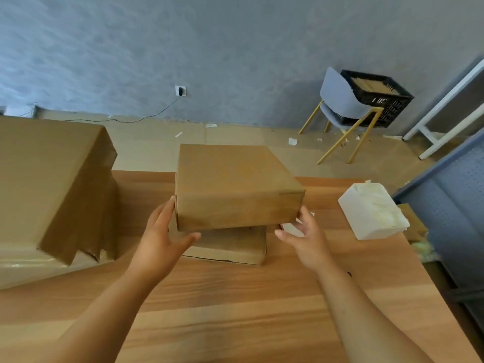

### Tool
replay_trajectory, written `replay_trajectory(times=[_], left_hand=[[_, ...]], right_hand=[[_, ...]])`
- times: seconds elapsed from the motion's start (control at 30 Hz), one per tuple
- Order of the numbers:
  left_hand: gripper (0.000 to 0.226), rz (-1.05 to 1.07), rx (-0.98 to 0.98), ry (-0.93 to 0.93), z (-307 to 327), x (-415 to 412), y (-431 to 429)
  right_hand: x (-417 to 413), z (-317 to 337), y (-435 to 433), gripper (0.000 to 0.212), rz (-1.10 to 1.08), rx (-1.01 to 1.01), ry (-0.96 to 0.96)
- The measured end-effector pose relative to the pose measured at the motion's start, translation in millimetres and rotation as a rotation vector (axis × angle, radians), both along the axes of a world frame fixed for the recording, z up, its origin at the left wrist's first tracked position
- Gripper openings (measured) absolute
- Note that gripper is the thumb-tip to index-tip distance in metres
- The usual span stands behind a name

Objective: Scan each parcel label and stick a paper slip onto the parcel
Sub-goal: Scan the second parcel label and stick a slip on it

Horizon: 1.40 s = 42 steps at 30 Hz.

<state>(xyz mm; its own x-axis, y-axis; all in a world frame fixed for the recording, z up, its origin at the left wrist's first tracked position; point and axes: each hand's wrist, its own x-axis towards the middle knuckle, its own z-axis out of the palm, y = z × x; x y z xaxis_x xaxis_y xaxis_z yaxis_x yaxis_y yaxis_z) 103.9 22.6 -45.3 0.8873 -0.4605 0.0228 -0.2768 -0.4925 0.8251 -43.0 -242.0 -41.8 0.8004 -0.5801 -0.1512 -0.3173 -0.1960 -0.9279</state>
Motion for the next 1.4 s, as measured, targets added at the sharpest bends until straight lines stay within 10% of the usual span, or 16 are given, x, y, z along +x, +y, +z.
replay_trajectory(times=[0.47, 1.03, 1.4], left_hand=[[0.064, 0.064, -0.321, -0.152, 99.4, -47.8, 47.1], [0.048, 0.186, -0.020, 0.346, -41.9, -161.0, 153.4], [0.093, -0.109, 0.126, 0.496, -67.9, -162.4, 135.0]], right_hand=[[-36.3, 120.5, 48.2, 0.010, -0.212, -0.262, -0.334], [-110.5, -13.4, 136.6, 0.042, -0.166, -0.179, 0.305], [-129.1, -50.0, 110.6, 0.103, 0.470, -0.456, 0.619]])
